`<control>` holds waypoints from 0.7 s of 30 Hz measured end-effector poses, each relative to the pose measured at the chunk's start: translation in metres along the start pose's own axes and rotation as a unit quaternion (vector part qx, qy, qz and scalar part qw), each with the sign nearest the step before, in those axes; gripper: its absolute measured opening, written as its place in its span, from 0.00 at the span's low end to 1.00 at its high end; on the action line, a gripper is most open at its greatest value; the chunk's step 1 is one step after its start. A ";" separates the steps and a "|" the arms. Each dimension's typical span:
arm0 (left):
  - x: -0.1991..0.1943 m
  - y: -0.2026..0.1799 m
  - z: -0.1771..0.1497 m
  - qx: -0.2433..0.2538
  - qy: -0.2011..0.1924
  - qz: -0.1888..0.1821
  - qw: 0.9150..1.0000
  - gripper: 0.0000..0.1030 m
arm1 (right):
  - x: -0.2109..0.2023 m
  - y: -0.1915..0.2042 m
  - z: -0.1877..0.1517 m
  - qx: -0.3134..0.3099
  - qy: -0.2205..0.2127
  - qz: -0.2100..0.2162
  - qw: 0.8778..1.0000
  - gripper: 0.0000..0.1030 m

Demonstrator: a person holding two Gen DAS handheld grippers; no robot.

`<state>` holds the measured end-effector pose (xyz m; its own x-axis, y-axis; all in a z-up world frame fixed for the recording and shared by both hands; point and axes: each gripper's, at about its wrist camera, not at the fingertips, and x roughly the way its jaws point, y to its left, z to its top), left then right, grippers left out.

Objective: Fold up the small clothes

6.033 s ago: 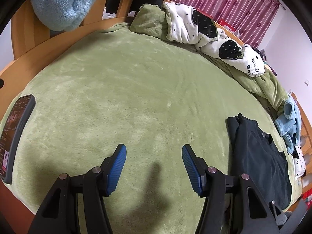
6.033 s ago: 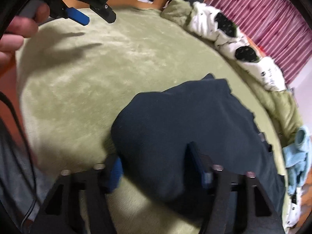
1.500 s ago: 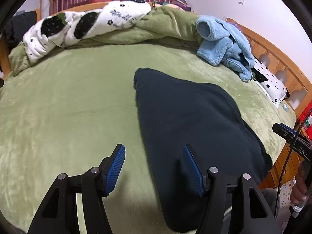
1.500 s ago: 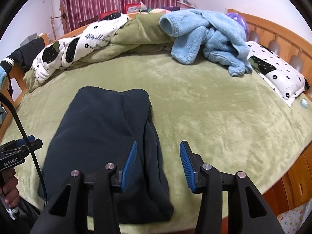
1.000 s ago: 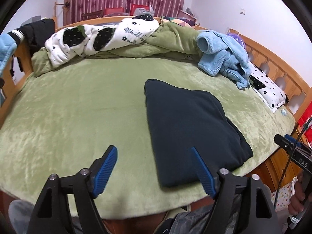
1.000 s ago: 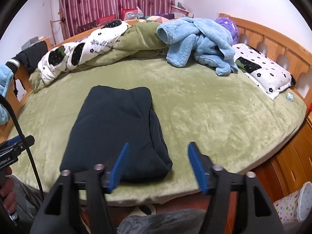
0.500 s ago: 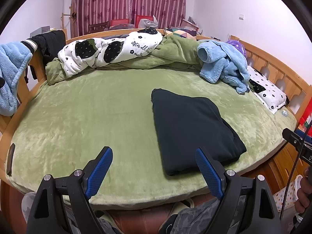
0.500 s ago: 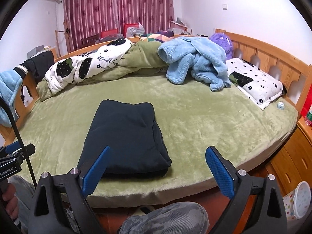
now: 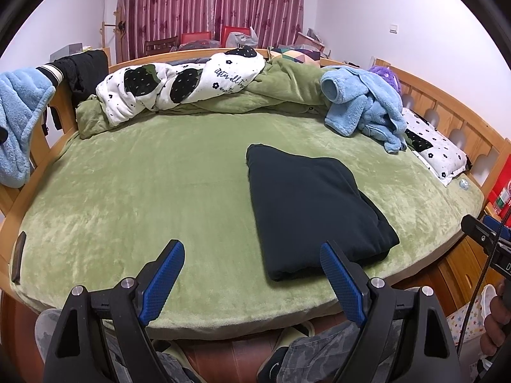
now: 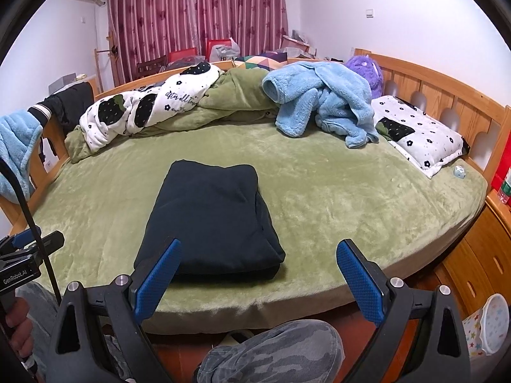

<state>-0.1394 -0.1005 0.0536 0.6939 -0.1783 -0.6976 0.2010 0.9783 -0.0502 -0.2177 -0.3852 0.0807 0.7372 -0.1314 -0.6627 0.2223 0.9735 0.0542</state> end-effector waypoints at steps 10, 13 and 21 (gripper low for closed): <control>-0.001 0.002 0.000 -0.002 0.003 -0.009 1.000 0.84 | -0.002 0.002 -0.002 0.001 0.000 0.000 1.000 0.93; -0.001 0.002 -0.001 -0.002 0.001 -0.010 1.000 0.84 | -0.002 0.004 -0.004 0.001 0.000 0.003 1.000 0.93; 0.000 -0.001 -0.001 -0.003 0.004 -0.010 1.000 0.84 | -0.003 0.005 -0.005 0.001 0.000 0.002 1.000 0.93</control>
<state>-0.1402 -0.1013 0.0525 0.6848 -0.1972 -0.7016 0.2110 0.9751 -0.0681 -0.2220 -0.3787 0.0792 0.7379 -0.1265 -0.6630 0.2193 0.9739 0.0583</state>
